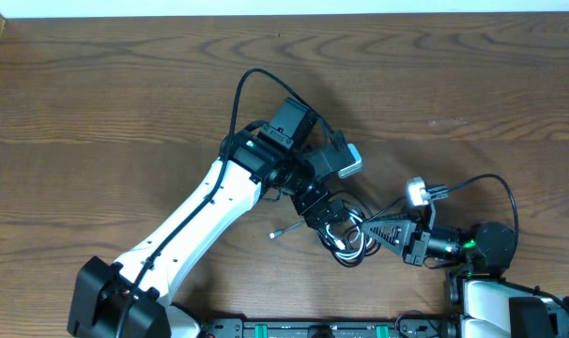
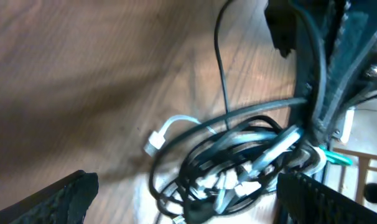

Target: Untangle cables

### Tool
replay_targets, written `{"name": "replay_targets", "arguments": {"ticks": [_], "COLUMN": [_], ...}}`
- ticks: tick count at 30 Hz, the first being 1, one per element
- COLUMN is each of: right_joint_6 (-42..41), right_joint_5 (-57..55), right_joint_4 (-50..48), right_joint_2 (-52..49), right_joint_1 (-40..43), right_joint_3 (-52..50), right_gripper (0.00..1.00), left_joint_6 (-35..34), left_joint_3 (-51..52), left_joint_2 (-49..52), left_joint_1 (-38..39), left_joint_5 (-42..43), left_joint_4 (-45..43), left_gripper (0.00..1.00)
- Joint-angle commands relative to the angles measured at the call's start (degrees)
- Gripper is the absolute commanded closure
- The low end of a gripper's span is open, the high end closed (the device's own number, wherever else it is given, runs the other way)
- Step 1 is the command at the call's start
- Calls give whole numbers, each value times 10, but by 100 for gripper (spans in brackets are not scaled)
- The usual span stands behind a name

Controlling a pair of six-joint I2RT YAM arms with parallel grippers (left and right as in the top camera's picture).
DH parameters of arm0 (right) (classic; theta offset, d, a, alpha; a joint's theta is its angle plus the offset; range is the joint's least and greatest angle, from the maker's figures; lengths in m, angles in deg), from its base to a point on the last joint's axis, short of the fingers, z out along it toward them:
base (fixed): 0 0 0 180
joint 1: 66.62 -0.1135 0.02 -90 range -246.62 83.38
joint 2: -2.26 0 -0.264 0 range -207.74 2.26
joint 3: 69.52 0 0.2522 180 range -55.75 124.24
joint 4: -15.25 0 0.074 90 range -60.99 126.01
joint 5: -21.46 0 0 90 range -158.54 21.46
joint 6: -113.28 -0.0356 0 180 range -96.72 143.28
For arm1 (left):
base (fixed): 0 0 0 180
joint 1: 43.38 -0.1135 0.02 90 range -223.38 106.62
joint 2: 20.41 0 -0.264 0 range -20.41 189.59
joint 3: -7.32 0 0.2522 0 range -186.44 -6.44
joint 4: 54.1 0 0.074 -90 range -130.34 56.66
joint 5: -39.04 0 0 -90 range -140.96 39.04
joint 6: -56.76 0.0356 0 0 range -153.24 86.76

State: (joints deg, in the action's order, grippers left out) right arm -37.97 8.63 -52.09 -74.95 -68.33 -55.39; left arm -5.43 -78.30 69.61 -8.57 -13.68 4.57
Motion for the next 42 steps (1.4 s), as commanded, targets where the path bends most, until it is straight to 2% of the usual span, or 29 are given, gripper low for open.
{"name": "replay_targets", "arguments": {"ticks": [1, 5, 10, 11, 12, 13, 14, 15, 30, 36, 40, 42], "right_joint_6": [-11, -11, -29, -34, -35, -35, -35, -35, -21, -12, 10, 11], "right_joint_5": [32, 36, 34, 34, 34, 34, 34, 34, 24, -32, -91, -124], "right_joint_4": [-6, -27, -57, -60, -60, -60, -60, -60, -59, -50, 14, 59], "right_joint_2": [1, 1, 1, 1, 1, 1, 1, 1, 1, 1, 1, 1], "right_joint_1": [2, 2, 2, 2, 2, 2, 2, 2, 2, 2, 2, 2], "right_joint_3": [4, 4, 5, 5, 5, 5, 5, 5, 5, 5, 4, 4], "right_gripper": [99, 99, 99, 99, 99, 99, 99, 99, 99, 96, 93, 91], "left_joint_6": [11, 11, 11, 11, 11, 11, 11, 11, -3, -153, -276, -302], "left_joint_3": [23, 42, 43, 43, 43, 43, 43, 43, 42, 40, 40, 40], "left_joint_2": [9, 13, 22, 24, 26, 33, 36, 40, 45, 42, 42, 42], "left_joint_1": [-1, -1, -1, -1, -1, -1, -1, -1, -24, -94, -144, -159], "left_joint_5": [9, 9, 19, 30, 40, 51, 52, 52, 21, 21, 22, 22], "left_joint_4": [-14, -26, -29, -32, -35, -41, -42, -42, -70, -117, -166, -175], "left_gripper": [3, 4, 27, 33, 46, 73, 89, 92, 92, 93, 93, 93]}}
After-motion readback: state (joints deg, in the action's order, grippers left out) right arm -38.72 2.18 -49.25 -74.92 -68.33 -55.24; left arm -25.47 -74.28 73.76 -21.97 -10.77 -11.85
